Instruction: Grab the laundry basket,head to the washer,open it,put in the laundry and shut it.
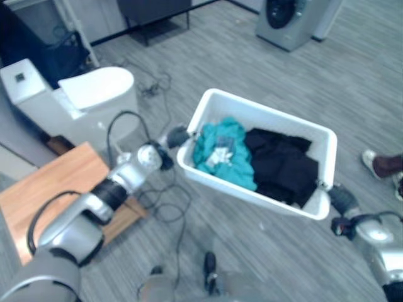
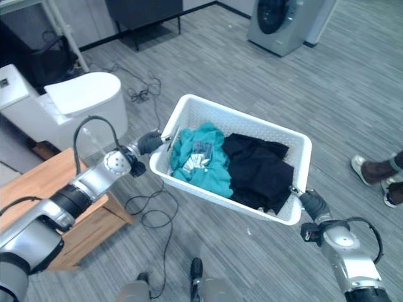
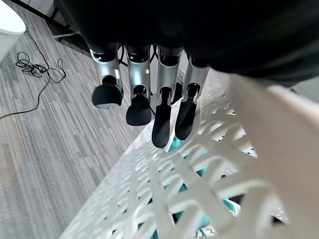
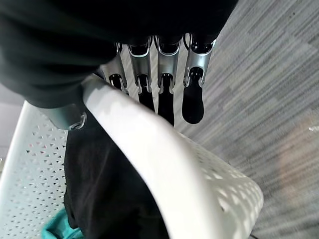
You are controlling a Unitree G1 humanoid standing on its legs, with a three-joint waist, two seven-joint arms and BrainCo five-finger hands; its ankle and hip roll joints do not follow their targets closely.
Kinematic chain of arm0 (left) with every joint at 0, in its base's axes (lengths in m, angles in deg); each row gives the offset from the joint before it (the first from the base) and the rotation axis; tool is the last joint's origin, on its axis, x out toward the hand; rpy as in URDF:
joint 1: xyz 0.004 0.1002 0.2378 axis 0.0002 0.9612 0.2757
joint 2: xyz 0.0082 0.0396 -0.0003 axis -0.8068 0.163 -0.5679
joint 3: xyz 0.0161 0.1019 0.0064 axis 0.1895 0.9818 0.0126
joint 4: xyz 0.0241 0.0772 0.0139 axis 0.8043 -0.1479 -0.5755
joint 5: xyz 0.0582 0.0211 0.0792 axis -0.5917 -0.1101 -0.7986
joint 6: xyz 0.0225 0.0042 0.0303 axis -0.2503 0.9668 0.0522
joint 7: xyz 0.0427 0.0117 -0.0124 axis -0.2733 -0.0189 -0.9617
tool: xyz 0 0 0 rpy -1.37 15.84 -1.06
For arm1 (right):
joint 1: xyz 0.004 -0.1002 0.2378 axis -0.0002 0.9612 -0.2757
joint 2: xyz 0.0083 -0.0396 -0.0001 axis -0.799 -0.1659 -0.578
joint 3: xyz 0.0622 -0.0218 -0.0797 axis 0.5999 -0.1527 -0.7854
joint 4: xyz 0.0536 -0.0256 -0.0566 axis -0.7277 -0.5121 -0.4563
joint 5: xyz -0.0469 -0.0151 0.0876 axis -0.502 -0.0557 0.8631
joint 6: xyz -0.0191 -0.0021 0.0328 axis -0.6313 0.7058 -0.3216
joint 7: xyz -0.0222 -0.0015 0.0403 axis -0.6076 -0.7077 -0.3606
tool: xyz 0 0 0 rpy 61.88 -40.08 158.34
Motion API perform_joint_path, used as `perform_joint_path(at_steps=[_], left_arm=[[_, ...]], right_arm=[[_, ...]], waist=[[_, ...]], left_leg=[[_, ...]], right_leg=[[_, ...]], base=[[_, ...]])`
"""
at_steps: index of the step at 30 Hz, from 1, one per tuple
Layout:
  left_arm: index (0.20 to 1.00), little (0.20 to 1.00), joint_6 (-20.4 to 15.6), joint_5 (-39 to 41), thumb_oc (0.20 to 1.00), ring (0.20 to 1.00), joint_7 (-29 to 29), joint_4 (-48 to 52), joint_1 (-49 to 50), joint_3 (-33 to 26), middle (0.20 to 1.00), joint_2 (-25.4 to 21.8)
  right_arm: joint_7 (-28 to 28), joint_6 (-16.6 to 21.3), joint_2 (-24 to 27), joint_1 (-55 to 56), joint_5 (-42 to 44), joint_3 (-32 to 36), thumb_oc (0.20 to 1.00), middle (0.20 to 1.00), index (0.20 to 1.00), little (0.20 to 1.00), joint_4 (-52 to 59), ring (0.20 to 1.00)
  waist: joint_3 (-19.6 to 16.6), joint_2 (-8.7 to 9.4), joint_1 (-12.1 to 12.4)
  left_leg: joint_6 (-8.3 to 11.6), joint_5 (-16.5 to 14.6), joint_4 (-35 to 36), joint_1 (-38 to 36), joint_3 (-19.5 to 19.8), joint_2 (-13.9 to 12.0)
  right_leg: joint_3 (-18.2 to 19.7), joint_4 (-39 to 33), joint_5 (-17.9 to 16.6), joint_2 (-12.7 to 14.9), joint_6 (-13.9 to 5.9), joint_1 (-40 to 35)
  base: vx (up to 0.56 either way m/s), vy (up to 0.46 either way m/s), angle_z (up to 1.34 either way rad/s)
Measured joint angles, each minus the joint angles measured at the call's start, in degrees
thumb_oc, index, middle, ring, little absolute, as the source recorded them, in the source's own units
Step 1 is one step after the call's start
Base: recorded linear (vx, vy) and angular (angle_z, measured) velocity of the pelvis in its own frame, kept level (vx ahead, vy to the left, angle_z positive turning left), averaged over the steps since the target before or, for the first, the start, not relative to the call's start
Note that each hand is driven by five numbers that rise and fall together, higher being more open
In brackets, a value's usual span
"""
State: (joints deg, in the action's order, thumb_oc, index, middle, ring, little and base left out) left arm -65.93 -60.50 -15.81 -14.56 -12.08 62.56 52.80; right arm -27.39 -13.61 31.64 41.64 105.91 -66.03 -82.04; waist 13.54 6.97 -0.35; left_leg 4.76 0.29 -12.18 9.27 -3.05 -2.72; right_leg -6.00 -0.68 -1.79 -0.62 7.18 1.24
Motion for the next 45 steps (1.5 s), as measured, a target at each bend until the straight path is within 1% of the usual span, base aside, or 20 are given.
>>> perform_joint_path(at_steps=[4, 9, 12, 15, 16, 18, 20, 21, 24, 26, 27, 29, 30, 31, 33, 34, 36, 37, 38, 45], left_arm=[[0.200, 0.200, 0.0, 0.3, 0.200, 0.200, 0.0, -0.9, 0.1, 0.1, 0.200, -1.3], [0.200, 0.200, 0.1, 0.5, 0.200, 0.200, 0.0, -1.4, 0.1, -0.3, 0.200, -3.0], [0.200, 0.200, 0.2, 0.5, 0.200, 0.200, 0.1, -1.4, 0.2, -0.5, 0.200, -4.6], [0.200, 0.200, 0.2, 0.5, 0.200, 0.200, 0.0, -1.3, 1.0, -1.1, 0.200, -4.2], [0.200, 0.200, 0.3, 0.4, 0.200, 0.200, 0.0, -1.1, 2.1, -2.0, 0.200, -4.2], [0.200, 0.200, 0.5, 0.4, 0.200, 0.200, 0.0, -0.8, 4.3, -2.9, 0.200, -4.4], [0.200, 0.200, 0.5, 0.3, 0.200, 0.200, 0.0, 0.2, 4.3, -3.5, 0.200, -4.5], [0.200, 0.200, 0.6, -0.3, 0.200, 0.200, -0.1, 0.4, 4.6, -6.2, 0.200, -5.3], [0.200, 0.200, 0.7, -0.5, 0.200, 0.200, -1.5, 0.2, 4.5, -7.4, 0.200, -5.9], [0.200, 0.200, 0.8, -0.5, 0.200, 0.200, -2.3, 0.1, 3.8, -7.6, 0.200, -6.0], [0.200, 0.200, 0.9, -0.5, 0.200, 0.200, -2.5, 0.0, 2.9, -7.4, 0.200, -5.8], [0.200, 0.200, 1.1, -0.7, 0.200, 0.200, -2.4, -0.7, 0.5, -6.5, 0.200, -5.3], [0.200, 0.200, 1.5, -0.8, 0.200, 0.200, -2.2, -1.4, -0.8, -6.0, 0.200, -5.1], [0.200, 0.200, 1.5, -0.8, 0.200, 0.200, -2.1, -3.5, -0.7, -5.0, 0.200, -4.2], [0.200, 0.200, 1.5, -0.8, 0.200, 0.200, -2.1, -5.4, -2.3, -4.0, 0.200, -1.5], [0.200, 0.200, 1.5, -1.4, 0.200, 0.200, -2.1, -6.8, -3.1, -2.8, 0.200, -0.2], [0.200, 0.200, 2.0, -1.7, 0.200, 0.200, -2.1, -8.7, -2.5, -1.2, 0.200, 1.8], [0.200, 0.200, 2.2, -1.8, 0.200, 0.200, -2.1, -8.5, -2.6, -1.2, 0.200, 2.0], [0.200, 0.200, 2.0, -1.8, 0.200, 0.200, -2.2, -8.4, -2.5, -1.2, 0.200, 2.0], [0.200, 0.200, 1.4, -1.8, 0.200, 0.200, -1.8, -6.7, -1.5, -2.6, 0.200, 0.9]], right_arm=[[0.2, -0.1, 0.4, -1.8, 1.4, -2.4, 0.200, 0.200, 0.200, 0.200, -0.1, 0.200], [0.0, -0.6, 0.3, -3.2, 1.6, -5.5, 0.200, 0.200, 0.200, 0.200, -0.1, 0.200], [-0.1, -0.6, 0.1, -3.6, 1.6, -7.0, 0.200, 0.200, 0.200, 0.200, 0.8, 0.200], [-0.3, -0.7, 0.3, -3.3, 1.6, -7.1, 0.200, 0.200, 0.200, 0.200, 0.9, 0.200], [-0.3, -0.7, -0.4, -3.3, 1.6, -7.2, 0.200, 0.200, 0.200, 0.200, 0.9, 0.200], [-0.5, -0.8, -1.4, -3.0, 1.4, -7.2, 0.200, 0.200, 0.200, 0.200, 0.9, 0.200], [-0.5, -0.8, -1.5, -2.9, 1.3, -7.2, 0.200, 0.200, 0.200, 0.200, 0.9, 0.200], [-0.7, -1.2, -3.5, -6.2, -0.4, -7.2, 0.200, 0.200, 0.200, 0.200, 0.4, 0.200], [-0.7, -1.5, -5.3, -8.8, -3.0, -7.5, 0.200, 0.200, 0.200, 0.200, -0.1, 0.200], [-0.5, -1.6, -5.3, -10.0, -3.1, -7.7, 0.200, 0.200, 0.200, 0.200, -0.1, 0.200], [-0.4, -1.6, -5.1, -10.1, -3.1, -7.4, 0.200, 0.200, 0.200, 0.200, -0.2, 0.200], [-0.3, -1.6, -4.8, -10.0, -3.1, -7.2, 0.200, 0.200, 0.200, 0.200, -0.2, 0.200], [-0.2, -1.6, -5.0, -10.0, -3.1, -7.2, 0.200, 0.200, 0.200, 0.200, -0.3, 0.200], [-0.2, -1.5, -5.1, -9.2, -3.0, -8.0, 0.200, 0.200, 0.200, 0.200, -0.3, 0.200], [0.1, -1.3, -5.3, -7.7, -3.0, -6.6, 0.200, 0.200, 0.200, 0.200, -0.7, 0.200], [0.2, -1.3, -5.6, -7.0, -2.9, -6.8, 0.200, 0.200, 0.200, 0.200, -2.6, 0.200], [0.1, -1.3, -5.7, -6.9, -2.9, -6.7, 0.200, 0.200, 0.200, 0.200, -5.2, 0.200], [0.1, -1.3, -5.7, -6.9, -2.9, -6.9, 0.200, 0.200, 0.200, 0.200, -5.7, 0.200], [0.0, -1.3, -5.3, -7.0, -2.9, -6.7, 0.200, 0.200, 0.200, 0.200, -5.7, 0.200], [-1.0, -1.1, -5.2, -8.4, -2.6, -5.3, 0.200, 0.200, 0.200, 0.200, -5.9, 0.200]], waist=[[1.3, -1.61, 1.5], [1.7, -4.84, 4.1], [1.4, -5.13, 5.1], [-0.4, -5.26, 3.6], [-1.1, -3.20, 3.7], [-2.5, -0.27, 4.1], [-3.0, 0.77, 3.8], [-3.0, 0.85, 4.4], [-2.1, -0.68, 3.8], [-1.5, -3.38, 3.2], [-1.3, -4.65, 2.9], [-1.0, -6.43, 0.8], [-1.0, -6.55, -0.1], [-1.7, -6.39, 0.3], [-2.3, -7.01, -0.3], [-2.2, -6.59, -1.4], [-2.3, -8.81, -1.7], [-2.3, -8.83, -1.8], [-2.0, -9.53, -2.1], [-1.1, -9.09, -4.4]], left_leg=[[0.96, 1.1, 5.2, 7.2, 1.2, 3.3], [1.67, 1.7, 9.3, 10.8, 4.3, 4.1], [1.04, 1.8, 7.0, 11.2, 4.4, 3.6], [-0.84, 2.6, 6.2, 6.8, 2.2, 1.8], [-5.05, 6.4, 6.8, 4.4, -0.9, 3.1], [-7.83, 5.0, 6.9, 1.2, -3.4, 5.8], [-9.63, 3.7, 7.1, -1.0, -4.0, 7.3], [-11.15, 2.6, 7.3, -3.2, -5.6, 7.1], [-15.00, -0.2, 7.3, -9.1, -5.6, 6.6], [-16.33, -2.4, 8.3, -12.4, -4.0, 5.7], [-16.31, -3.3, 9.1, -13.4, -2.0, 5.2], [-13.48, -5.9, 9.3, -14.2, 1.3, 4.7], [-9.84, -6.6, 8.7, -14.6, 1.7, 5.1], [-8.65, -9.8, 6.6, -15.8, 2.3, 5.3], [-7.73, -12.8, 6.6, -16.3, 6.6, 5.1], [-5.47, -14.0, 5.9, -17.5, 9.1, 5.0], [-2.18, -16.7, 5.8, -19.8, 9.8, 1.7], [-2.00, -16.5, 5.6, -19.9, 8.6, 1.3], [-1.80, -16.3, 5.6, -21.0, 6.9, -0.1], [6.18, -7.2, 0.6, -24.2, 10.1, -6.8]], right_leg=[[3.1, 0.3, 0.9, -2.6, 1.53, -0.9], [7.5, 0.7, 3.4, -5.4, 2.76, -4.1], [10.2, 2.3, 6.7, -5.6, 1.66, -7.2], [11.2, 6.1, 13.9, -5.7, -1.23, -9.5], [11.2, 11.9, 18.5, -3.6, -4.33, -9.0], [9.9, 18.6, 21.2, -0.2, -10.29, -8.3], [8.5, 22.5, 20.1, 1.6, -13.85, -8.1], [7.9, 40.8, 15.5, 3.0, -23.12, 0.7], [1.9, 52.3, 14.5, 6.0, -21.96, 8.5], [-2.5, 49.5, 14.6, 7.8, -19.85, 13.0], [-3.0, 46.3, 15.0, 7.7, -16.84, 14.5], [-3.0, 38.0, 14.1, 7.7, -14.25, 17.7], [-2.8, 30.5, 11.8, 7.8, -11.87, 18.4], [-1.8, 21.1, 3.5, 7.3, -8.75, 19.8], [3.0, 13.2, 1.8, 6.8, -11.63, 21.8], [4.4, 4.3, 0.1, 9.3, -14.67, 19.1], [0.3, 4.8, -3.5, 8.4, -16.14, 16.5], [0.1, 5.9, -5.5, 7.8, -13.66, 16.3], [-0.5, 9.2, -7.0, 6.4, -8.95, 16.4], [-7.0, 20.7, 5.2, 4.0, -5.48, 10.9]], base=[[0.22, -0.064, -0.42], [0.25, -0.008, -0.57], [0.41, 0.057, -0.54], [0.43, 0.054, -0.18], [0.50, 0.078, -0.48], [0.39, 0.102, -0.32], [0.29, 0.079, -0.24], [0.24, 0.039, -0.51], [0.28, 0.141, -0.31], [0.39, 0.093, -0.16], [0.32, -0.003, 0.21], [0.22, -0.056, 0.52], [0.50, -0.213, 0.46], [0.51, -0.210, 0.33], [0.43, -0.165, 0.72], [0.42, -0.151, 1.29], [0.34, -0.123, 0.89], [0.54, -0.275, 0.54], [0.42, -0.231, 0.50], [0.43, -0.352, 0.51]])
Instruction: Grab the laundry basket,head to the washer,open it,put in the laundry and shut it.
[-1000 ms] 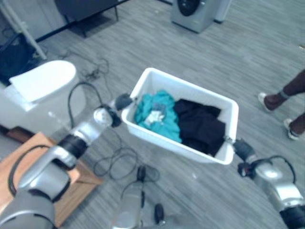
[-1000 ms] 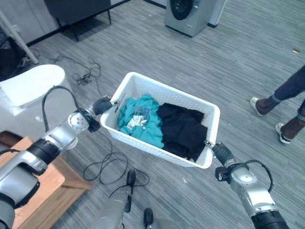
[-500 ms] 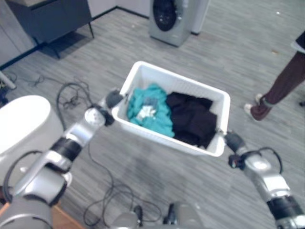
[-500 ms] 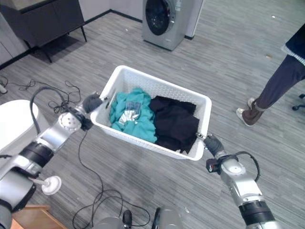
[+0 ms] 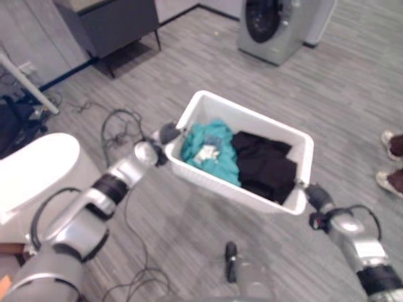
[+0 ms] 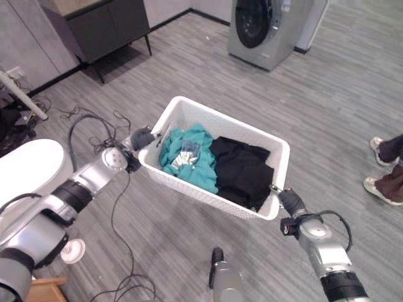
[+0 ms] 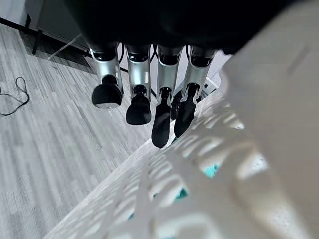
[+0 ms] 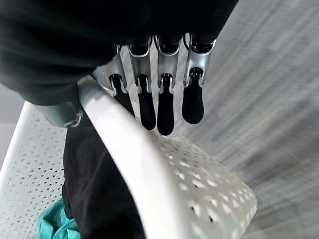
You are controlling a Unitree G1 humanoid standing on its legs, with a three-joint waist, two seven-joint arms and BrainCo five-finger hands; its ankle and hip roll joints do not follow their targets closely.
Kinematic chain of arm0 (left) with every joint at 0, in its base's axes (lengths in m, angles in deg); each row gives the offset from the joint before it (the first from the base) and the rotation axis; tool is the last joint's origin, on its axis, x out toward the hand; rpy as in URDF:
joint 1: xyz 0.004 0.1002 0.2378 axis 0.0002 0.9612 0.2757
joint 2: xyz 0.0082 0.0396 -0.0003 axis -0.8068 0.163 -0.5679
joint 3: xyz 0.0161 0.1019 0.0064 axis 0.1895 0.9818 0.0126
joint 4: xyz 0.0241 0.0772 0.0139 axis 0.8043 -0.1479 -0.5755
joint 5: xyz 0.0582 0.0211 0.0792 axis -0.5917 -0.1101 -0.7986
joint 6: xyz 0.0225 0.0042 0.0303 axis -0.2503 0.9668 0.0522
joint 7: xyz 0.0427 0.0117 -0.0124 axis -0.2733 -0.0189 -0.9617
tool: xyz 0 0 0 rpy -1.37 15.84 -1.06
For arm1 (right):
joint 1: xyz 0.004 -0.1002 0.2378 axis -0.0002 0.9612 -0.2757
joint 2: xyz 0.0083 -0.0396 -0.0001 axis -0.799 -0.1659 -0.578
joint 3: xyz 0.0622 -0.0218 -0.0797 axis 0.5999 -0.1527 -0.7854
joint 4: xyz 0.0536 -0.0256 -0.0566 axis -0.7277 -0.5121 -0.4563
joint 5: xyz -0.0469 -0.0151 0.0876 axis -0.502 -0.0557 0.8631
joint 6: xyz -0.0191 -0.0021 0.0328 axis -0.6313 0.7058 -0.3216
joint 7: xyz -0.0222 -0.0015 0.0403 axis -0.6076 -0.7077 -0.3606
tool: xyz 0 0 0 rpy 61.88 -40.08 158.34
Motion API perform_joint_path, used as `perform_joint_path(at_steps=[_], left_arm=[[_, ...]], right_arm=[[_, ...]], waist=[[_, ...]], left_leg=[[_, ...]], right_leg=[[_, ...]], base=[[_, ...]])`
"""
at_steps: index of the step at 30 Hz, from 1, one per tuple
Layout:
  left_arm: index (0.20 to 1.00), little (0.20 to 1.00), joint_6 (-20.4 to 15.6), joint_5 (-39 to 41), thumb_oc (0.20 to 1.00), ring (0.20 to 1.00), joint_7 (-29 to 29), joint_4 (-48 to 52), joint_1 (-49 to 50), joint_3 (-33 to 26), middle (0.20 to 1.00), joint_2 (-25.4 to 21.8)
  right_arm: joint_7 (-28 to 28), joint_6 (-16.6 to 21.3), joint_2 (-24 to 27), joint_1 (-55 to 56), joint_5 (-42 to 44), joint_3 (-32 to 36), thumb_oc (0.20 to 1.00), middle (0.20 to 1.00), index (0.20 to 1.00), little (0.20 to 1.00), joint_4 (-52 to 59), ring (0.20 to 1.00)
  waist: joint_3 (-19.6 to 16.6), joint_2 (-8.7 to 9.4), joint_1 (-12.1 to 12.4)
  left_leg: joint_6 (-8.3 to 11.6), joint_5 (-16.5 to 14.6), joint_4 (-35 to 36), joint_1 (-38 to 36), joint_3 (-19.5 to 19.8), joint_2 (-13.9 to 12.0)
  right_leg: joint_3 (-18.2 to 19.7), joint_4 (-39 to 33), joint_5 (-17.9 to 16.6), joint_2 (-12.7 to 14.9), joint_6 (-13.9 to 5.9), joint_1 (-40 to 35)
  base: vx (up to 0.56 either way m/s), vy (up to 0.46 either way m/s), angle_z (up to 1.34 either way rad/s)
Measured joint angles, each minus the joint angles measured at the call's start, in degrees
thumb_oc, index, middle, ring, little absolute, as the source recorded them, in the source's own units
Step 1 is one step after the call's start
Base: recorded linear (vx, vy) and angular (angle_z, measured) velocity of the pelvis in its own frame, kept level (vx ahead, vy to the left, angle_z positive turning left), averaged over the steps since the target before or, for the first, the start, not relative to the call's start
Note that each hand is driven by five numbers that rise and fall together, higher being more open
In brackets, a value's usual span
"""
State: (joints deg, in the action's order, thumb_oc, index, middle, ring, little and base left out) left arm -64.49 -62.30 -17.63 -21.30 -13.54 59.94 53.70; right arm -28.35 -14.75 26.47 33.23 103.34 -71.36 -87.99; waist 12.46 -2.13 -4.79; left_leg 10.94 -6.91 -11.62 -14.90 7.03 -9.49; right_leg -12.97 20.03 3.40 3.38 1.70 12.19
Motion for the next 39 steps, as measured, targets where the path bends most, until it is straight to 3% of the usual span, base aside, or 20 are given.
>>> perform_joint_path(at_steps=[3, 5, 7, 8, 11, 13, 15, 16, 19, 20, 21, 23, 24, 27, 28, 29, 32, 35, 37, 39], left_arm=[[0.200, 0.200, -0.2, 0.1, 0.200, 0.200, 0.3, 1.2, 1.3, -1.3, 0.200, -2.1], [0.200, 0.200, -0.1, 0.1, 0.200, 0.200, 1.1, 3.3, 2.4, -2.1, 0.200, -4.6], [0.200, 0.200, 0.0, 0.4, 0.200, 0.200, 1.0, 3.5, 2.5, -2.4, 0.200, -5.1], [0.200, 0.200, -0.2, 1.2, 0.200, 0.200, 1.0, 3.8, 2.7, -2.6, 0.200, -5.2], [0.200, 0.200, -0.5, 1.4, 0.200, 0.200, 0.8, 3.3, 3.0, -2.8, 0.200, -4.5], [0.200, 0.200, -0.5, 1.8, 0.200, 0.200, 0.8, 2.8, 3.4, -2.7, 0.200, -5.0], [0.200, 0.200, -0.6, 1.8, 0.200, 0.200, 0.8, 2.5, 3.4, -2.5, 0.200, -5.0], [0.200, 0.200, -1.1, 1.8, 0.200, 0.200, 0.8, 1.3, 2.9, -2.5, 0.200, -4.9], [0.200, 0.200, -1.0, 1.8, 0.200, 0.200, 1.0, 1.6, 4.2, -2.0, 0.200, -5.9], [0.200, 0.200, -0.8, 2.0, 0.200, 0.200, 1.0, 1.7, 4.4, -2.0, 0.200, -6.1], [0.200, 0.200, -0.8, 2.3, 0.200, 0.200, 1.0, 1.7, 4.3, -2.0, 0.200, -6.1], [0.200, 0.200, -0.9, 2.3, 0.200, 0.200, 0.9, 1.9, 4.4, -2.0, 0.200, -6.4], [0.200, 0.200, -0.8, 2.3, 0.200, 0.200, 1.0, 2.2, 4.3, -2.1, 0.200, -6.9], [0.200, 0.200, -0.8, 2.3, 0.200, 0.200, 0.9, 2.5, 2.5, -2.1, 0.200, -7.8], [0.200, 0.200, -0.6, 2.4, 0.200, 0.200, 0.8, 2.5, 2.4, -2.2, 0.200, -9.2], [0.200, 0.200, -0.6, 2.4, 0.200, 0.200, 0.8, 2.7, 2.1, -2.3, 0.200, -9.3], [0.200, 0.200, -0.6, 2.3, 0.200, 0.200, 0.8, 4.4, 1.4, -2.7, 0.200, -10.0], [0.200, 0.200, -0.7, 2.3, 0.200, 0.200, 0.9, 4.9, 1.3, -3.0, 0.200, -10.9], [0.200, 0.200, -0.6, 2.3, 0.200, 0.200, 1.0, 4.9, 1.5, -2.9, 0.200, -10.9], [0.200, 0.200, -0.5, 2.3, 0.200, 0.200, 1.0, 4.6, 1.6, -2.8, 0.200, -10.1]], right_arm=[[-0.7, 0.4, -0.3, -1.0, 0.0, -1.3, 0.200, 0.200, 0.200, 0.200, 0.2, 0.200], [-1.2, 0.5, -0.4, -1.3, 0.1, -3.3, 0.200, 0.200, 0.200, 0.200, 0.8, 0.200], [-0.7, 0.5, -0.9, -1.4, 0.1, -3.0, 0.200, 0.200, 0.200, 0.200, 1.6, 0.200], [0.4, 0.5, -1.2, -1.3, 0.0, -2.9, 0.200, 0.200, 0.200, 0.200, 2.0, 0.200], [1.1, 0.5, -1.2, -1.0, 0.0, -2.8, 0.200, 0.200, 0.200, 0.200, 2.5, 0.200], [0.9, 0.4, -0.7, -1.6, 0.0, -3.7, 0.200, 0.200, 0.200, 0.200, 2.1, 0.200], [1.1, 0.5, -0.8, -1.4, 0.0, -4.6, 0.200, 0.200, 0.200, 0.200, 2.0, 0.200], [1.5, 0.5, -0.2, -2.7, 0.0, -6.0, 0.200, 0.200, 0.200, 0.200, 1.6, 0.200], [1.7, 0.5, -0.4, -3.0, 0.0, -6.7, 0.200, 0.200, 0.200, 0.200, 1.0, 0.200], [1.5, 0.5, 0.0, -3.0, 0.0, -6.9, 0.200, 0.200, 0.200, 0.200, 1.2, 0.200], [1.7, 0.5, -0.3, -2.8, 0.0, -6.8, 0.200, 0.200, 0.200, 0.200, 1.5, 0.200], [1.7, 0.5, -0.3, -2.6, 0.0, -6.7, 0.200, 0.200, 0.200, 0.200, 1.9, 0.200], [1.5, 0.5, -0.5, -2.7, 0.0, -6.7, 0.200, 0.200, 0.200, 0.200, 2.2, 0.200], [1.8, 0.5, -2.6, -3.0, -0.1, -6.2, 0.200, 0.200, 0.200, 0.200, 2.2, 0.200], [2.0, 0.5, -3.2, -5.1, -0.6, -6.1, 0.200, 0.200, 0.200, 0.200, 2.0, 0.200], [2.0, 0.5, -3.2, -5.1, -0.6, -6.2, 0.200, 0.200, 0.200, 0.200, 2.0, 0.200], [2.2, 0.6, -4.2, -4.8, -0.6, -6.1, 0.200, 0.200, 0.200, 0.200, 2.0, 0.200], [2.2, 0.9, -4.7, -4.9, -0.6, -6.1, 0.200, 0.200, 0.200, 0.200, 2.1, 0.200], [2.0, 0.9, -4.7, -4.8, -0.6, -6.1, 0.200, 0.200, 0.200, 0.200, 2.0, 0.200], [2.1, 0.9, -4.7, -4.2, -0.6, -5.7, 0.200, 0.200, 0.200, 0.200, 2.0, 0.200]], waist=[[-0.7, 0.80, 1.8], [-1.5, 4.38, 3.3], [-1.0, 6.56, 3.6], [-0.1, 8.07, 4.0], [0.5, 9.19, 4.8], [1.3, 6.40, 8.0], [1.2, 6.36, 8.3], [1.1, 4.89, 7.8], [0.7, 4.39, 10.0], [-0.2, 3.33, 11.4], [-0.4, 3.67, 10.7], [-1.2, 5.76, 8.9], [-1.4, 6.39, 9.7], [-1.9, 9.18, 8.1], [-0.8, 7.28, 8.0], [-0.4, 6.07, 8.0], [-0.2, 4.80, 7.6], [-0.2, 4.21, 7.1], [-0.2, 4.04, 6.9], [-0.2, 3.89, 6.2]], left_leg=[[-2.59, 2.9, -14.3, 5.1, -0.2, -1.3], [-9.71, 19.2, -33.9, 17.8, -3.2, -1.6], [-10.49, 13.4, -43.9, 25.6, -6.0, -2.7], [-11.04, 7.4, -44.1, 31.7, -8.5, -2.1], [-9.10, 4.7, -31.2, 38.7, -11.2, 3.1], [-9.10, 7.1, -0.3, 38.3, -11.4, 6.4], [-9.25, 7.2, 1.2, 38.7, -11.3, 7.6], [-8.78, 7.1, 7.1, 39.0, -7.8, 9.9], [-9.26, 6.9, 5.0, 37.5, -8.3, 10.6], [-12.20, 5.9, 4.0, 33.7, -8.0, 10.6], [-13.12, 11.0, 5.1, 32.7, -7.4, 11.2], [-12.80, 12.7, 3.5, 31.1, -9.3, 13.2], [-13.31, 15.7, 4.0, 28.5, -10.8, 13.3], [-17.03, 12.2, 5.4, 23.7, -11.7, 16.3], [-18.16, 9.8, 5.0, 20.2, -13.6, 16.0], [-18.01, 10.0, 5.5, 18.5, -13.8, 15.7], [-17.55, 7.5, 7.2, 13.7, -13.3, 15.4], [-15.97, 5.4, 7.5, 12.5, -13.0, 15.1], [-15.75, 4.9, 7.5, 11.9, -12.6, 15.2], [-15.84, 4.0, 7.4, 11.4, -11.0, 15.6]], right_leg=[[-0.2, -2.2, 1.5, -3.1, 2.45, -3.6], [1.3, -4.4, 2.2, -3.7, 5.29, -5.7], [1.4, -7.4, 2.8, -4.2, 6.23, -9.1], [1.6, -9.7, 3.0, -4.3, 6.55, -12.1], [3.4, -13.6, 4.2, -4.7, 5.93, -16.5], [5.3, -16.8, 3.8, -7.8, 5.18, -21.7], [4.8, -17.6, 4.0, -7.9, 4.95, -23.5], [6.3, -19.4, 7.1, -9.2, 3.93, -26.6], [10.7, -18.2, 10.2, -8.9, 4.40, -30.3], [14.3, -16.7, 12.9, -9.6, 1.88, -31.9], [14.5, -14.7, 14.0, -8.8, 0.12, -31.9], [16.3, -5.5, 15.2, -5.9, -2.63, -29.9], [16.8, 4.5, 16.3, -4.8, -7.19, -26.2], [15.5, 22.1, 14.0, -2.3, -15.01, -17.8], [8.2, 35.1, 12.2, 3.2, -15.80, -10.3], [4.7, 36.1, 12.3, 5.1, -14.72, -9.1], [-1.4, 27.6, 12.9, 9.2, -10.99, -5.6], [-1.5, 11.4, 11.0, 8.1, -7.78, -1.0], [-0.2, 0.8, 6.0, 7.3, -7.08, 1.9], [4.5, -10.5, 0.0, 6.8, -8.58, 1.8]], base=[[0.27, -0.477, -0.19], [0.17, -0.359, -0.25], [0.14, -0.122, -0.03], [0.31, -0.069, -0.02], [0.26, -0.011, -0.10], [0.58, 0.037, -0.88], [0.47, 0.039, -0.45], [0.56, 0.101, -0.53], [0.49, 0.128, -0.91], [0.33, 0.075, -0.75], [0.66, 0.172, -0.53], [0.38, 0.115, -0.19], [0.20, 0.064, -0.59], [0.31, 0.169, -0.33], [0.32, 0.194, -0.39], [0.37, 0.127, -0.39], [0.27, 0.002, -0.04], [0.24, -0.110, 0.07], [0.28, -0.162, 0.15], [0.29, -0.151, 0.30]])
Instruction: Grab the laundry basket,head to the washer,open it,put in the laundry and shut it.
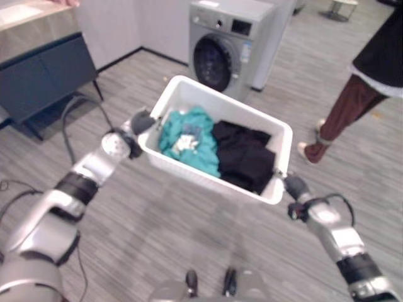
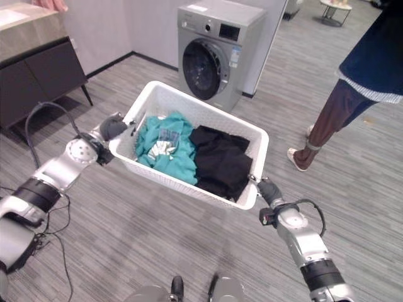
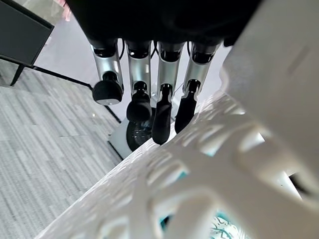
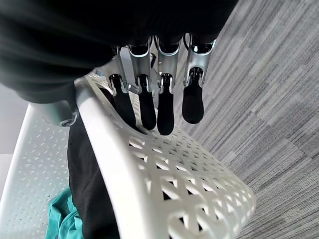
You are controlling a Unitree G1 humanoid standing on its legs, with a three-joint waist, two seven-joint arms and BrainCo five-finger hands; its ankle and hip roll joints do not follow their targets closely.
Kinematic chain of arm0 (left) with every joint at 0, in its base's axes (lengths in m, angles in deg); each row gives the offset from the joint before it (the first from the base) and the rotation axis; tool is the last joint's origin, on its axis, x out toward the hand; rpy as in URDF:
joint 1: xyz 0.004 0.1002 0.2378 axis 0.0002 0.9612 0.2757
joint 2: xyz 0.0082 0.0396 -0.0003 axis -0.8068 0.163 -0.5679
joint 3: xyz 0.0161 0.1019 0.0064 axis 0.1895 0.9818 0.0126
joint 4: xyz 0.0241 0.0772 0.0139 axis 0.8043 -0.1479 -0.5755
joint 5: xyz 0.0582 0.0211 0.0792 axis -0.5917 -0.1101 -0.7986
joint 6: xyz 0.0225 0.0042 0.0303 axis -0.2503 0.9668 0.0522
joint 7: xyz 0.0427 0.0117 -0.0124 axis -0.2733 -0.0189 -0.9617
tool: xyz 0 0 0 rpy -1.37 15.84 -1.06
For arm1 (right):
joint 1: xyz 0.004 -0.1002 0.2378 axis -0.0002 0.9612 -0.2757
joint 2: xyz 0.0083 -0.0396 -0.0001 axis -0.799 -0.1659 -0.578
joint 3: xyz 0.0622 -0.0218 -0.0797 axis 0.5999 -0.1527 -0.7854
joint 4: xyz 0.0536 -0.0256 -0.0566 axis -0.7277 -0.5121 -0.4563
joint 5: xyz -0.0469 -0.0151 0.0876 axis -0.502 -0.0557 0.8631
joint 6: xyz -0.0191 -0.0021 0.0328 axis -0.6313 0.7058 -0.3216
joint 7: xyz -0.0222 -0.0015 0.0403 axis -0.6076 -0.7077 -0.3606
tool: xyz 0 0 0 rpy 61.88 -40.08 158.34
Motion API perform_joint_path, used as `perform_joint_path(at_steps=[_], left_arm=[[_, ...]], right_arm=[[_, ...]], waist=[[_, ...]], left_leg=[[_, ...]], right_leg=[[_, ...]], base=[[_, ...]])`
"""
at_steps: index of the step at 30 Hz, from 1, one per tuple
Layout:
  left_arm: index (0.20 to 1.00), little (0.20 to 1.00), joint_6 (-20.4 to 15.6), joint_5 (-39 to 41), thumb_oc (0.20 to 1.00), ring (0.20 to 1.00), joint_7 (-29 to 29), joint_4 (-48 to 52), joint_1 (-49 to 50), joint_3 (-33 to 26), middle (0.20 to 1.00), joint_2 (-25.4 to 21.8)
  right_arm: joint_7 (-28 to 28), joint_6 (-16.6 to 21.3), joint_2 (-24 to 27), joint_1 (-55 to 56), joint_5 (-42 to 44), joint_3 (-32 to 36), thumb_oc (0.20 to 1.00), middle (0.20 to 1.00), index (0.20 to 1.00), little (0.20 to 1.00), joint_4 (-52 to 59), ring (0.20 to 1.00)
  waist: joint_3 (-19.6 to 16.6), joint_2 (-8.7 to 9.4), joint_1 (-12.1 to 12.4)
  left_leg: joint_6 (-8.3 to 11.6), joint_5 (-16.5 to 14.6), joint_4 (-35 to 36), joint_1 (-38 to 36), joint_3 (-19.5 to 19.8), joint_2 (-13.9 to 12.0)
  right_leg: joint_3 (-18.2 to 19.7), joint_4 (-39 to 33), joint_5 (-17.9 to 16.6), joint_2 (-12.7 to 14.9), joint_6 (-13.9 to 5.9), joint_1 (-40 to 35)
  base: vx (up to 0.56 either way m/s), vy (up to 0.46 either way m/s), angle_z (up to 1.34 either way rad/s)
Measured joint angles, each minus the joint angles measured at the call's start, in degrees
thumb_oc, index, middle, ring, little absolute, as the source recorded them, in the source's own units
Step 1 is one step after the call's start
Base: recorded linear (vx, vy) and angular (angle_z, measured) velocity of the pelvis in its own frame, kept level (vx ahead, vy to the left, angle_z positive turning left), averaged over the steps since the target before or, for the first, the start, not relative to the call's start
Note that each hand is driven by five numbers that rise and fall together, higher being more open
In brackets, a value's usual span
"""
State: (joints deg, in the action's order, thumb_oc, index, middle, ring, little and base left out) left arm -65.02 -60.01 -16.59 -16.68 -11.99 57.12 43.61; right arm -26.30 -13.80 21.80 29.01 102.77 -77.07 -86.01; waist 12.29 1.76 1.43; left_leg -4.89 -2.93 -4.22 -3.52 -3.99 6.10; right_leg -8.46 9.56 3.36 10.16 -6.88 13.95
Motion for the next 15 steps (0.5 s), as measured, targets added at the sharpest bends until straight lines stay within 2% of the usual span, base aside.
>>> perform_joint_path(at_steps=[1, 3, 6, 7, 8, 9, 10, 11, 12, 13, 14, 15], left_arm=[[0.200, 0.200, 0.1, 0.0, 0.200, 0.200, -0.1, -0.4, 0.2, 0.2, 0.200, 1.0], [0.200, 0.200, 0.3, -0.1, 0.200, 0.200, -0.1, -1.1, 0.1, 0.4, 0.200, 2.9], [0.200, 0.200, 0.4, -0.4, 0.200, 0.200, -0.2, -1.7, 0.1, 0.8, 0.200, 3.8], [0.200, 0.200, 0.4, -0.7, 0.200, 0.200, -0.3, -2.1, 0.1, 0.8, 0.200, 4.1], [0.200, 0.200, 0.4, -1.1, 0.200, 0.200, -0.2, -2.3, 0.0, 1.5, 0.200, 4.6], [0.200, 0.200, 0.4, -1.2, 0.200, 0.200, -0.3, -2.3, 0.0, 1.8, 0.200, 5.0], [0.200, 0.200, 0.5, -1.2, 0.200, 0.200, -0.6, -2.9, 0.4, 1.4, 0.200, 7.1], [0.200, 0.200, 0.6, -1.3, 0.200, 0.200, -0.6, -2.3, 0.0, 2.3, 0.200, 8.0], [0.200, 0.200, 0.5, -1.2, 0.200, 0.200, -0.4, -2.0, 0.2, 2.0, 0.200, 8.3], [0.200, 0.200, 0.5, -1.2, 0.200, 0.200, -0.3, -2.1, 0.4, 1.4, 0.200, 8.3], [0.200, 0.200, 0.4, -1.2, 0.200, 0.200, -0.1, -2.2, 0.6, 1.1, 0.200, 8.3], [0.200, 0.200, 0.4, -1.2, 0.200, 0.200, 0.0, -1.6, 1.2, 1.5, 0.200, 8.2]], right_arm=[[0.0, 0.0, 0.0, 0.6, 0.0, 0.5, 0.200, 0.200, 0.200, 0.200, 0.0, 0.200], [0.1, -0.1, 0.0, 1.8, 0.0, 1.7, 0.200, 0.200, 0.200, 0.200, -0.1, 0.200], [0.2, -0.1, 0.2, 2.2, 0.0, 2.1, 0.200, 0.200, 0.200, 0.200, -0.2, 0.200], [0.2, -0.1, 0.2, 2.2, 0.0, 2.1, 0.200, 0.200, 0.200, 0.200, -0.5, 0.200], [0.1, -0.2, 0.4, 2.9, 0.1, 2.1, 0.200, 0.200, 0.200, 0.200, -1.0, 0.200], [0.1, -0.2, 0.5, 3.3, 0.1, 2.2, 0.200, 0.200, 0.200, 0.200, -1.1, 0.200], [-0.5, 0.1, 1.4, 2.9, 0.3, 3.3, 0.200, 0.200, 0.200, 0.200, -2.8, 0.200], [0.0, -0.3, 2.0, 3.5, 0.3, 4.4, 0.200, 0.200, 0.200, 0.200, -2.8, 0.200], [-0.3, -0.4, 4.1, 2.9, 0.6, 4.4, 0.200, 0.200, 0.200, 0.200, -3.0, 0.200], [-0.9, -0.2, 4.5, 2.1, 0.6, 4.4, 0.200, 0.200, 0.200, 0.200, -3.4, 0.200], [-1.6, 0.6, 4.1, 1.4, 0.7, 4.3, 0.200, 0.200, 0.200, 0.200, -5.1, 0.200], [-1.4, 0.4, 4.3, 1.8, 0.7, 4.3, 0.200, 0.200, 0.200, 0.200, -5.0, 0.200]], waist=[[0.1, -0.33, -0.4], [0.1, -0.93, -1.9], [0.2, -1.08, -3.2], [0.1, -1.07, -3.6], [-0.5, -0.08, -4.8], [-1.0, 0.56, -4.7], [-1.4, -2.71, -4.3], [-1.8, -3.34, -4.4], [-2.0, -4.27, -4.2], [-1.9, -4.08, -3.9], [-1.7, -2.72, -3.9], [-2.0, -1.55, -3.6]], left_leg=[[0.12, -1.5, -0.1, -0.9, 0.8, 0.1], [0.11, -3.0, -1.0, -2.2, 3.2, 0.1], [1.30, -5.4, -1.0, -4.8, 4.9, -0.5], [2.05, -6.1, -0.9, -5.7, 5.9, -0.8], [4.41, -8.4, -0.5, -8.9, 8.4, -1.6], [5.55, -9.9, -1.0, -10.0, 8.9, -1.9], [7.13, -11.5, -1.3, -10.8, 9.6, -5.6], [7.58, -11.9, -3.4, -9.9, 8.8, -7.2], [8.62, -10.8, -6.3, -9.1, 7.9, -10.0], [8.60, -11.0, -10.6, -8.0, 8.2, -11.2], [8.70, -10.9, -17.1, -5.7, 8.7, -11.8], [6.58, -8.8, -28.5, -0.9, 8.5, -13.6]], right_leg=[[1.9, -4.1, -3.9, 0.5, -0.15, 0.4], [4.9, -10.8, -8.8, 1.9, -0.39, 0.1], [6.0, -13.6, -11.1, 2.4, -0.43, 0.0], [6.4, -13.6, -11.8, 2.2, -0.84, -0.9], [7.4, -11.8, -12.1, 2.1, -1.24, -4.5], [8.3, -11.3, -15.9, 1.5, -0.09, -5.6], [7.4, -8.3, -14.9, -1.6, 0.51, -5.3], [6.6, -7.1, -14.1, -2.8, 1.96, -5.3], [5.4, -4.5, -11.5, -5.7, 4.03, -5.3], [4.8, -3.2, -9.7, -7.5, 4.67, -5.5], [4.3, -1.4, -8.0, -8.1, 6.62, -5.8], [3.8, 0.2, -5.9, -10.2, 8.67, -6.9]], base=[[0.32, -0.174, 0.38], [0.35, -0.191, 0.48], [0.43, -0.263, 0.32], [0.42, -0.352, 0.60], [0.43, -0.357, 0.70], [0.40, -0.379, 0.60], [0.27, -0.306, 0.34], [0.45, -0.590, 0.24], [0.32, -0.469, 0.13], [0.26, -0.464, -0.09], [0.20, -0.574, -0.18], [0.19, -0.567, -0.18]])
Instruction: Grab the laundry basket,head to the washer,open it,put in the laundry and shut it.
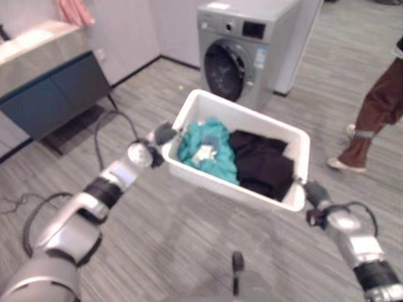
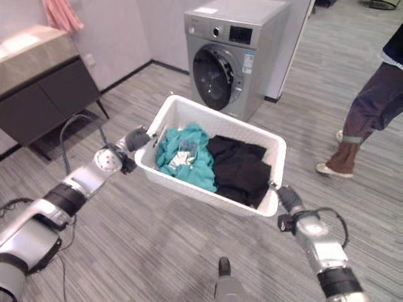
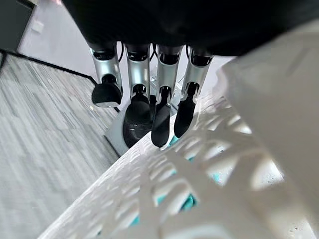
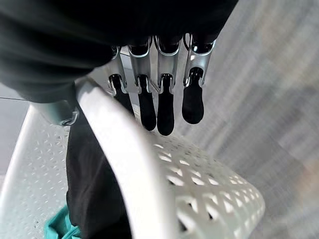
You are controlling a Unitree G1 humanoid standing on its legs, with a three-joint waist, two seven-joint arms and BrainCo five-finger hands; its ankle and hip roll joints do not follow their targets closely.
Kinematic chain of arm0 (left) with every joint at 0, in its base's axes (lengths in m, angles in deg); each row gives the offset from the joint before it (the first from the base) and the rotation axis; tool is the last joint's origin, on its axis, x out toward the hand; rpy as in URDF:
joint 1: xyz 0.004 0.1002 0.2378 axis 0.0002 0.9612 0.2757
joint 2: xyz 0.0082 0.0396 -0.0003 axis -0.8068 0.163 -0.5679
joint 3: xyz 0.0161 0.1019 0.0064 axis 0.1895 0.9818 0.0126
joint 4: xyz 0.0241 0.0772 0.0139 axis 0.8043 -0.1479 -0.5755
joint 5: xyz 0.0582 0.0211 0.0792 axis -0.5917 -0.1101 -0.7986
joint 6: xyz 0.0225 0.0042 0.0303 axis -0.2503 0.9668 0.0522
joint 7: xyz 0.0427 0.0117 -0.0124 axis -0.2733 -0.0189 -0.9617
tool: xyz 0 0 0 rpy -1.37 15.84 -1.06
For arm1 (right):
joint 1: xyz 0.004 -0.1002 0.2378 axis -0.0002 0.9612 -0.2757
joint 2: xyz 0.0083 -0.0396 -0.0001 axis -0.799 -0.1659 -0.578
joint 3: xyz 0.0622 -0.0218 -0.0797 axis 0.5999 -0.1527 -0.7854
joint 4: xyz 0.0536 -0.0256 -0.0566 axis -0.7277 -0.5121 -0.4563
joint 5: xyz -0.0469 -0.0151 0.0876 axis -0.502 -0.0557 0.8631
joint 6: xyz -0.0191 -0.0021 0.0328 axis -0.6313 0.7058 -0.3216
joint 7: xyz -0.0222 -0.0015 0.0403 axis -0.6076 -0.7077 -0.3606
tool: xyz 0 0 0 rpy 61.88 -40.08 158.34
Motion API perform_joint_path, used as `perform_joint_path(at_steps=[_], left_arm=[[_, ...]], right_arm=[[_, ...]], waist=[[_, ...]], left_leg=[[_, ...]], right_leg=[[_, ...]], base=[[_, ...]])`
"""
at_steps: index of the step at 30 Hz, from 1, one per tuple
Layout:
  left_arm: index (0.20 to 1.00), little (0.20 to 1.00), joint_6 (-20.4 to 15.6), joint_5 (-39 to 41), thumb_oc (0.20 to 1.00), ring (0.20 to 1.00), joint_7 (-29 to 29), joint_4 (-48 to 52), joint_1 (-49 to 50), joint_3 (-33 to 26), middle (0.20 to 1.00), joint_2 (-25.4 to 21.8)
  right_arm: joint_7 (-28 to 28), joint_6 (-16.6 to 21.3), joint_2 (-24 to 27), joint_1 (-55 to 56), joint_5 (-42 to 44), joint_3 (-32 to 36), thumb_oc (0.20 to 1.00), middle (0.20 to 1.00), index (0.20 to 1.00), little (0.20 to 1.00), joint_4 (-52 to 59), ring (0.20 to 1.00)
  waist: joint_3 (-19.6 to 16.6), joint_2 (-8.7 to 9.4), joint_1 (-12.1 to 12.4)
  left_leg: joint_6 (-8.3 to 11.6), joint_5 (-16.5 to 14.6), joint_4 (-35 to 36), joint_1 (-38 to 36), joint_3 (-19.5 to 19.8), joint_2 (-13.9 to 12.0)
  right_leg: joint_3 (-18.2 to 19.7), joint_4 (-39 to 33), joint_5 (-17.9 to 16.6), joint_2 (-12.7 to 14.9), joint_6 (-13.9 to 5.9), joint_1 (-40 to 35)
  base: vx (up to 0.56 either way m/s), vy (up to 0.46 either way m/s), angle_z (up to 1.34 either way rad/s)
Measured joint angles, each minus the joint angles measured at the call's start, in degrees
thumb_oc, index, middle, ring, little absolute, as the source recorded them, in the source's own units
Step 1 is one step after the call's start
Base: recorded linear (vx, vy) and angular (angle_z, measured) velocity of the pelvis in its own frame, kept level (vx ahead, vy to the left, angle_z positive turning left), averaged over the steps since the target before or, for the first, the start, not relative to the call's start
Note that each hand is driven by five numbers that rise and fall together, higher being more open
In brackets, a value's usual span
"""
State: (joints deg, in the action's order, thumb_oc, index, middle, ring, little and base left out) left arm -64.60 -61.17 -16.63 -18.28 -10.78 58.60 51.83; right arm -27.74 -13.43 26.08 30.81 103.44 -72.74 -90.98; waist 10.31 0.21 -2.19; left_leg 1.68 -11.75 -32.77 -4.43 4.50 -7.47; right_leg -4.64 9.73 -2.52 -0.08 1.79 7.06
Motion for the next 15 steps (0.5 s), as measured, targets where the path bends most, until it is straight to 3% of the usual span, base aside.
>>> perform_joint_path(at_steps=[1, 2, 3, 4, 6, 7, 8, 9, 10, 11, 12, 14, 15], left_arm=[[0.200, 0.200, 0.0, 0.0, 0.200, 0.200, 0.4, 0.5, 0.3, 0.0, 0.200, -0.5], [0.200, 0.200, 0.0, 0.0, 0.200, 0.200, 0.8, 1.8, 0.3, 0.0, 0.200, -1.3], [0.200, 0.200, -0.3, 0.1, 0.200, 0.200, 1.0, 1.6, 0.4, -0.4, 0.200, -1.3], [0.200, 0.200, -0.2, 0.1, 0.200, 0.200, 1.0, 2.0, 0.4, 0.2, 0.200, -1.4], [0.200, 0.200, 0.2, 0.3, 0.200, 0.200, 1.0, 2.7, 0.4, 0.8, 0.200, -2.1], [0.200, 0.200, 0.3, 0.9, 0.200, 0.200, 0.7, 4.1, 0.5, 0.9, 0.200, -1.5], [0.200, 0.200, 0.3, 1.2, 0.200, 0.200, 0.6, 4.3, 0.5, 0.7, 0.200, -1.6], [0.200, 0.200, 0.5, 1.2, 0.200, 0.200, 0.6, 4.2, 0.6, 0.7, 0.200, -2.1], [0.200, 0.200, 0.8, 1.2, 0.200, 0.200, 0.9, 4.2, 0.7, 0.6, 0.200, -2.3], [0.200, 0.200, 0.8, 1.2, 0.200, 0.200, 0.9, 4.2, 0.7, 0.5, 0.200, -2.3], [0.200, 0.200, 0.7, 1.2, 0.200, 0.200, 0.8, 4.0, 0.8, 0.3, 0.200, -1.5], [0.200, 0.200, 0.7, 1.2, 0.200, 0.200, 1.1, 4.0, 1.6, 0.3, 0.200, -1.8], [0.200, 0.200, 0.7, 1.2, 0.200, 0.200, 1.0, 4.0, 1.8, 0.3, 0.200, -1.9]], right_arm=[[-0.1, 0.0, 0.3, 0.2, 0.0, -0.6, 0.200, 0.200, 0.200, 0.200, 0.4, 0.200], [0.0, 0.4, -0.2, 1.4, 0.3, -0.6, 0.200, 0.200, 0.200, 0.200, 1.0, 0.200], [-0.1, 1.3, -1.2, 2.5, 1.4, -0.8, 0.200, 0.200, 0.200, 0.200, 0.6, 0.200], [0.1, 1.3, -2.2, 3.4, 1.7, -0.1, 0.200, 0.200, 0.200, 0.200, 1.1, 0.200], [1.0, 1.4, -2.3, 3.2, 1.7, 0.3, 0.200, 0.200, 0.200, 0.200, 1.4, 0.200], [2.4, 1.2, -2.6, 3.3, 1.7, 1.9, 0.200, 0.200, 0.200, 0.200, 1.6, 0.200], [2.6, 1.2, -2.4, 2.8, 1.7, 2.0, 0.200, 0.200, 0.200, 0.200, 1.6, 0.200], [2.6, 1.0, -2.4, 2.2, 1.6, 1.8, 0.200, 0.200, 0.200, 0.200, 1.6, 0.200], [2.2, 0.8, -2.6, 2.4, 1.6, 1.1, 0.200, 0.200, 0.200, 0.200, 1.6, 0.200], [2.2, 0.7, -2.8, 2.8, 1.6, 0.4, 0.200, 0.200, 0.200, 0.200, 1.5, 0.200], [2.2, 0.7, -2.9, 3.1, 1.6, 0.2, 0.200, 0.200, 0.200, 0.200, 1.0, 0.200], [2.1, 0.7, -2.9, 3.0, 1.6, -0.5, 0.200, 0.200, 0.200, 0.200, 0.3, 0.200], [2.1, 0.7, -3.0, 2.7, 1.6, -0.6, 0.200, 0.200, 0.200, 0.200, 0.2, 0.200]], waist=[[-0.2, 1.03, 0.7], [-0.8, 3.64, 1.1], [-0.9, 6.47, 1.7], [-1.0, 7.58, 1.3], [-0.6, 8.30, 1.4], [1.4, 8.56, 2.4], [2.6, 8.45, 3.4], [3.7, 7.88, 4.6], [4.4, 7.06, 5.2], [4.7, 6.79, 6.0], [4.9, 5.80, 6.0], [5.1, 4.70, 8.9], [4.9, 4.25, 10.1]], left_leg=[[-1.97, 3.0, -5.7, 2.5, 0.8, -0.8], [-5.63, 12.9, -15.2, 9.0, 0.6, -2.5], [-4.09, 19.4, -17.0, 11.0, 1.5, -2.8], [-5.26, 19.3, -20.9, 12.9, -0.4, -5.2], [-3.70, 14.9, -25.5, 16.7, -2.1, -7.9], [-2.06, 7.6, -25.9, 22.6, -4.5, -6.3], [-1.49, 5.3, -22.4, 24.3, -6.2, -4.2], [-1.16, 5.0, -17.6, 24.7, -8.2, -3.0], [-0.80, 5.2, -8.7, 26.2, -11.3, -0.7], [-0.45, 5.8, 0.6, 26.1, -13.8, 1.4], [-0.95, 7.0, 10.8, 25.4, -13.3, 3.1], [-1.76, 10.5, 23.9, 25.6, -12.1, 7.1], [-1.90, 10.6, 27.6, 25.7, -9.6, 8.6]], right_leg=[[0.1, 0.5, 1.1, -1.6, 1.90, -0.6], [-0.2, -0.2, 1.8, -3.0, 3.73, -1.5], [-1.2, -0.9, 2.4, -3.2, 4.65, -2.8], [-2.4, -2.2, 2.7, -3.9, 5.71, -4.1], [-2.8, -2.7, 3.6, -5.7, 8.01, -5.2], [-2.8, -5.0, 3.8, -6.5, 8.79, -7.2], [-2.3, -5.8, 3.6, -6.3, 8.35, -8.2], [-2.5, -6.2, 3.3, -6.4, 7.79, -9.4], [-2.6, -7.5, 4.0, -6.9, 6.49, -11.8], [-3.1, -8.8, 6.1, -7.1, 3.22, -13.3], [-4.5, -7.6, 7.8, -7.2, -2.73, -13.8], [-3.6, -5.7, 10.3, -8.6, -7.74, -15.5], [-2.6, -5.5, 11.9, -9.1, -10.14, -15.9]], base=[[0.31, -0.705, -0.20], [0.12, -0.334, -0.06], [0.19, -0.463, 0.27], [0.06, -0.222, 0.38], [0.22, -0.178, 0.44], [0.25, -0.073, 0.34], [0.25, -0.031, 0.11], [0.38, -0.008, -0.20], [0.29, 0.013, -0.10], [0.33, 0.028, 0.12], [0.23, 0.020, 0.01], [0.42, 0.008, -0.27], [0.56, 0.025, -0.43]])
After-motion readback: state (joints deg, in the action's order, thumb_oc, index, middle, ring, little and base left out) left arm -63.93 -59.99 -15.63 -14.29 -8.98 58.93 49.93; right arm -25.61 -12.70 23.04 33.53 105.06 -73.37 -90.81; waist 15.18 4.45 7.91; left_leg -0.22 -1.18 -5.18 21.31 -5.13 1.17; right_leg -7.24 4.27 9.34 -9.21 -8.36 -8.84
